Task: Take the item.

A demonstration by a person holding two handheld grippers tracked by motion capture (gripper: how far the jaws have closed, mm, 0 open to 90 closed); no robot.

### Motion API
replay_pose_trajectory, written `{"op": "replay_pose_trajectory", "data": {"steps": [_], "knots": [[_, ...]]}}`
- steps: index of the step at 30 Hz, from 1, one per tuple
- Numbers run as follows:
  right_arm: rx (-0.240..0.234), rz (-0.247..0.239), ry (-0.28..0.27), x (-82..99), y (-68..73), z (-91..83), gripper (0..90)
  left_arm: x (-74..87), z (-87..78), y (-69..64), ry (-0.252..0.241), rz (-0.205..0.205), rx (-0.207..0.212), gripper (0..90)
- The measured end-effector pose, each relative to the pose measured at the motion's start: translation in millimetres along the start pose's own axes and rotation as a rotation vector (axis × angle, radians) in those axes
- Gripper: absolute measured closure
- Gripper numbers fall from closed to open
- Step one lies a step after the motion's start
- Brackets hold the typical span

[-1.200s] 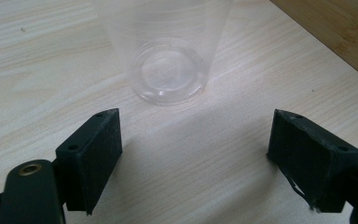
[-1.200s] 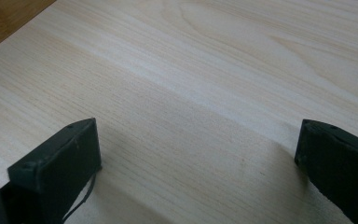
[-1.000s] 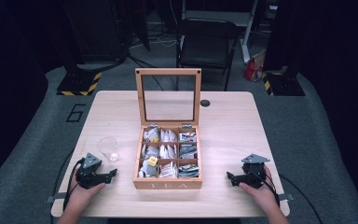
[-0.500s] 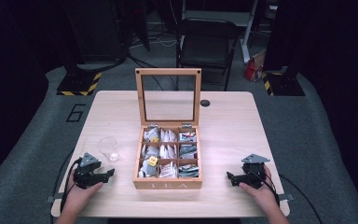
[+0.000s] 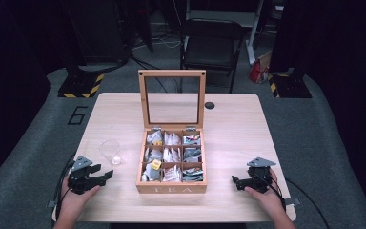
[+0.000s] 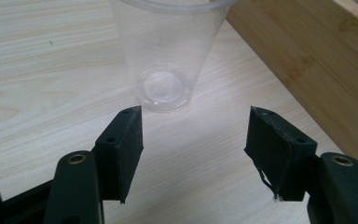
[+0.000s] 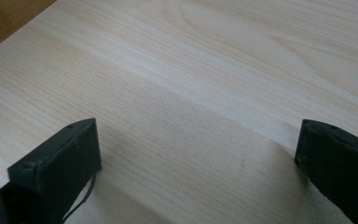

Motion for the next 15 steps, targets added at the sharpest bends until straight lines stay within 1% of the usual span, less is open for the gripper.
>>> {"op": "replay_pose_trajectory", "data": {"steps": [2,3,4,5,6,7,8,9,10,11,12,13,14,15], "knots": [[0.0,0.0,0.0,0.0,0.0,0.0,0.0,-0.8,-2.0,-0.5,0.0,0.003,-0.001,36.5],[0.0,0.0,0.0,0.0,0.0,0.0,0.0,-1.4,-2.6,-1.4,-0.008,-0.001,-0.004,36.9],[0.0,0.0,0.0,0.0,0.0,0.0,0.0,-2.2,-4.0,-1.3,-0.003,0.006,-0.007,37.2],[0.0,0.0,0.0,0.0,0.0,0.0,0.0,-2.6,-3.9,-2.3,-0.012,-0.001,-0.007,37.3],[0.0,0.0,-0.001,0.0,-0.1,0.1,0.0,-3.4,-5.2,-2.3,-0.004,0.003,-0.004,37.6],[0.0,0.0,0.0,0.0,0.0,0.0,0.0,-3.8,-5.5,-3.7,-0.005,-0.011,0.004,38.1],[0.0,0.001,0.0,0.0,0.0,0.0,0.0,-4.2,-5.5,-4.2,-0.007,-0.01,0.004,38.6],[0.0,0.0,0.0,0.0,0.0,0.0,0.0,-5.1,-6.4,-4.9,0.004,-0.001,0.003,39.4],[0.0,0.0,0.0,0.0,-0.1,0.0,0.0,-5.8,-6.8,-6.1,0.006,0.003,0.003,39.6],[-0.001,-0.001,-0.001,0.1,-0.1,0.0,0.0,-6.9,-8.1,-7.0,0.015,0.015,-0.004,39.6],[-0.001,-0.001,-0.001,0.1,-0.1,0.0,0.0,-7.3,-8.2,-8.0,0.005,0.019,-0.012,39.6],[-0.001,0.001,0.0,0.1,-0.1,-0.1,0.0,-7.9,-10.0,-8.7,0.004,0.025,-0.012,39.6],[0.0,0.004,-0.001,0.2,0.1,0.0,0.0,-8.1,-10.9,-9.6,-0.007,0.022,-0.012,39.6],[-0.001,0.007,0.0,0.3,0.3,0.0,0.0,-8.8,-13.1,-9.4,0.001,0.032,-0.008,39.6]]}}
Point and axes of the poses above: each handheld gripper's, and its own axes: z roughly forward along the jaws, x roughly out of its underside, y roughly to its left, the point moved 1 cm from there along z, roughly forward along the jaws, and after that the axes turned 6 degrees about x, right-handed, at the moved point
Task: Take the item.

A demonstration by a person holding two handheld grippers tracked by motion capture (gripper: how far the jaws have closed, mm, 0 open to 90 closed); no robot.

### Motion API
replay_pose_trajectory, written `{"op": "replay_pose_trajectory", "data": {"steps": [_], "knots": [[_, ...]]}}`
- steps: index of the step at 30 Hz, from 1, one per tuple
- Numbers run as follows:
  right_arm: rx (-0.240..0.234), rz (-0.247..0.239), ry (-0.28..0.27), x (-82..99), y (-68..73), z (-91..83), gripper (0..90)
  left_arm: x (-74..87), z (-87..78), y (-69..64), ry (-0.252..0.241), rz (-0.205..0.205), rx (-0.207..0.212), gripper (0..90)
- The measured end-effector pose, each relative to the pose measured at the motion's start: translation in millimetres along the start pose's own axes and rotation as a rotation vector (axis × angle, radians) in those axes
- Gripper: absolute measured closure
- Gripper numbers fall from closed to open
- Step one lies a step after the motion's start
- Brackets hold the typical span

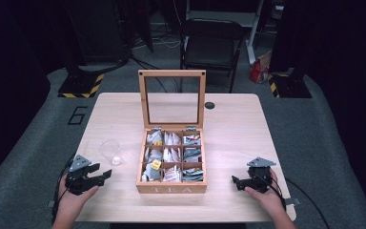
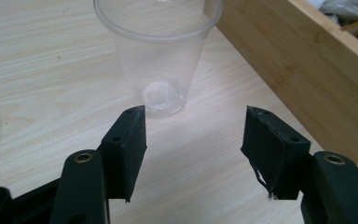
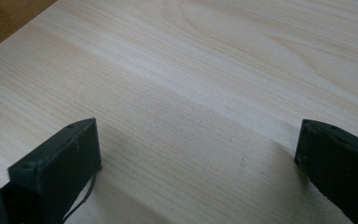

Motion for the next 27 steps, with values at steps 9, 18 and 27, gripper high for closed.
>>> {"op": "replay_pose_trajectory", "data": {"steps": [9,18,27], "knots": [[0.001,-0.005,0.0,-0.1,-0.5,0.0,0.0,-7.2,-8.2,-10.2,-0.006,0.048,0.006,40.9],[-0.001,-0.001,0.001,0.1,-0.1,-0.1,0.0,-12.5,-8.4,-22.5,-0.013,0.067,0.039,42.8],[0.0,0.001,0.003,-0.1,-0.1,-0.1,0.0,-15.0,-6.4,-30.8,-0.006,0.088,0.059,44.1]]}}
Point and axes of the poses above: each handheld gripper's, and its own axes: z roughly forward along the jaws, x roughly out of its underside, y roughly to its left, the point moved 1 cm from there along z, roughly forward along the jaws, and after that the axes turned 6 degrees about x, right-handed, at the moved point
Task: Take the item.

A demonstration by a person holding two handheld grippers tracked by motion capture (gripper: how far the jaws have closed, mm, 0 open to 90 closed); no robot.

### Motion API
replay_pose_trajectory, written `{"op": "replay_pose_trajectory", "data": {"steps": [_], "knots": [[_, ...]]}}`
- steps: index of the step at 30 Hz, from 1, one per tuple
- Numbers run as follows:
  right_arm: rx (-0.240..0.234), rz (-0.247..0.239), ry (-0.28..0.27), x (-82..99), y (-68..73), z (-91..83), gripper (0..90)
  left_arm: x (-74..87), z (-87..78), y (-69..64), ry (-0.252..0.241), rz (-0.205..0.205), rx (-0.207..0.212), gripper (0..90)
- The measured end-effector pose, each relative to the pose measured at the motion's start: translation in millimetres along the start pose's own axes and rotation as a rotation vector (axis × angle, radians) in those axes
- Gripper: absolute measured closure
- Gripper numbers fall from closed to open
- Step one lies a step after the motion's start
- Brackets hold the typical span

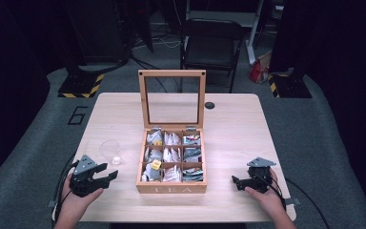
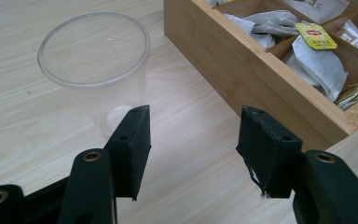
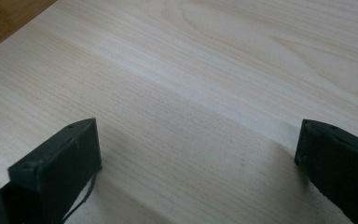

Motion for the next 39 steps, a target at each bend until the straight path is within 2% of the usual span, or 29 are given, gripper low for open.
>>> {"op": "replay_pose_trajectory", "data": {"steps": [3,17,19,22,30,39], "knots": [[-0.005,-0.003,0.0,0.1,-0.2,-0.2,0.0,-1.2,1.7,-3.0,0.005,-0.003,0.011,44.8],[-0.006,-0.003,0.001,0.2,-0.2,-0.3,0.0,-9.0,7.6,-15.1,0.016,0.033,0.035,46.4],[-0.006,-0.003,0.001,0.2,-0.3,-0.3,0.0,-10.8,7.6,-16.6,0.003,0.031,0.034,46.7],[-0.006,-0.003,0.0,0.2,-0.3,-0.3,0.0,-13.7,6.2,-18.0,0.006,0.028,0.047,47.4],[-0.006,-0.002,0.0,0.2,-0.2,-0.3,0.0,-22.6,6.3,-17.7,-0.004,0.027,0.045,47.8],[-0.008,-0.008,0.002,0.3,-0.6,-0.5,0.0,-35.9,9.1,-20.0,0.003,0.055,0.059,48.5]]}}
Point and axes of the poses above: each handheld gripper's, and its own axes: z roughly forward along the jaws, x roughly out of its underside, y roughly to its left, the point moved 1 cm from there along z, roughly forward along the jaws, and after that the axes turned 6 degrees about x, right-handed, at the moved point
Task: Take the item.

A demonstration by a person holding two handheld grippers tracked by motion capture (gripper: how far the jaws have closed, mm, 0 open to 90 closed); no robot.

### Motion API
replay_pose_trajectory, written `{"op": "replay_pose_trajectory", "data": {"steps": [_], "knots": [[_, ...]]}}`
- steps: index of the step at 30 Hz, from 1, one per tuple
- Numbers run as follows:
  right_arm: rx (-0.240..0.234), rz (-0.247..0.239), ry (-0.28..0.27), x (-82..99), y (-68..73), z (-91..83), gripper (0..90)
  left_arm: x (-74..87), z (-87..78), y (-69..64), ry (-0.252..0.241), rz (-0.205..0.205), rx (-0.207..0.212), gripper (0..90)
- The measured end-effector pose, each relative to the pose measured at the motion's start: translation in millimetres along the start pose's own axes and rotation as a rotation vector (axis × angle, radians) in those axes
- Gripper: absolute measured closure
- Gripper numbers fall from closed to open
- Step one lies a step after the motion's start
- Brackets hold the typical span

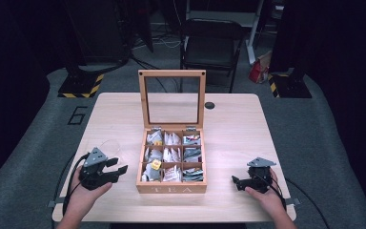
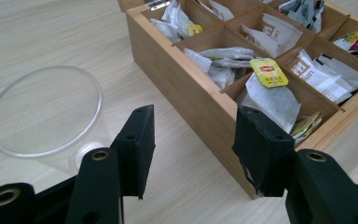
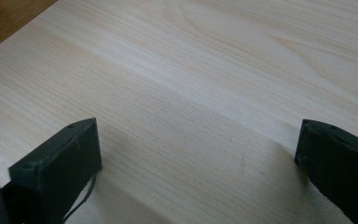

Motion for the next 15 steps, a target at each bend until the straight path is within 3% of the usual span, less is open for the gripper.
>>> {"op": "replay_pose_trajectory", "data": {"steps": [15], "knots": [[-0.008,0.005,-0.006,0.1,0.1,-0.4,0.0,-19.6,16.5,-9.1,-0.008,0.025,0.026,50.4]]}}
Point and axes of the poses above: each handheld gripper's, and its own axes: z roughly forward along the jaws, x roughly out of its underside, y roughly to its left, the point moved 1 cm from there along z, roughly forward along the jaws, and after that the axes turned 6 degrees about x, right-handed, at the moved point
